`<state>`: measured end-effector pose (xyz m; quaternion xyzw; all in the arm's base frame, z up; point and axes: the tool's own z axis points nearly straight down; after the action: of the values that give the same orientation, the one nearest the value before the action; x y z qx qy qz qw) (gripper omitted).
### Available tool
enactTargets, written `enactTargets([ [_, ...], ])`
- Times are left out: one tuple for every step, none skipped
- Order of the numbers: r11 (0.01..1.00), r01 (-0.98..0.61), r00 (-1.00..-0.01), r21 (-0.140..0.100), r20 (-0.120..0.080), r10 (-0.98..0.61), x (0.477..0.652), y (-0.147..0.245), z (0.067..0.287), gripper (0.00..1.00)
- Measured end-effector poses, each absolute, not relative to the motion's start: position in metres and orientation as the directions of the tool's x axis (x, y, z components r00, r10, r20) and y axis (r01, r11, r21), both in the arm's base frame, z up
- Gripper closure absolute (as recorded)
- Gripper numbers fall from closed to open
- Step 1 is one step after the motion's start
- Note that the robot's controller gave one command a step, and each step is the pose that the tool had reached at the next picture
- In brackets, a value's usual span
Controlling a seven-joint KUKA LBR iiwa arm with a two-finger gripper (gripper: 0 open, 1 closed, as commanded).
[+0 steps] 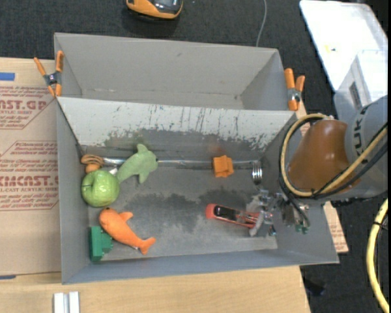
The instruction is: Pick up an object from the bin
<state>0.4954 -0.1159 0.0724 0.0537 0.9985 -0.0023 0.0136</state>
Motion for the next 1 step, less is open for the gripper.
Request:
enactTargets([
  [0.994, 0.109, -0.994, -0.004, -0.028, 0.109, 0.4953, -0.1158, 0.0723, 1.00],
])
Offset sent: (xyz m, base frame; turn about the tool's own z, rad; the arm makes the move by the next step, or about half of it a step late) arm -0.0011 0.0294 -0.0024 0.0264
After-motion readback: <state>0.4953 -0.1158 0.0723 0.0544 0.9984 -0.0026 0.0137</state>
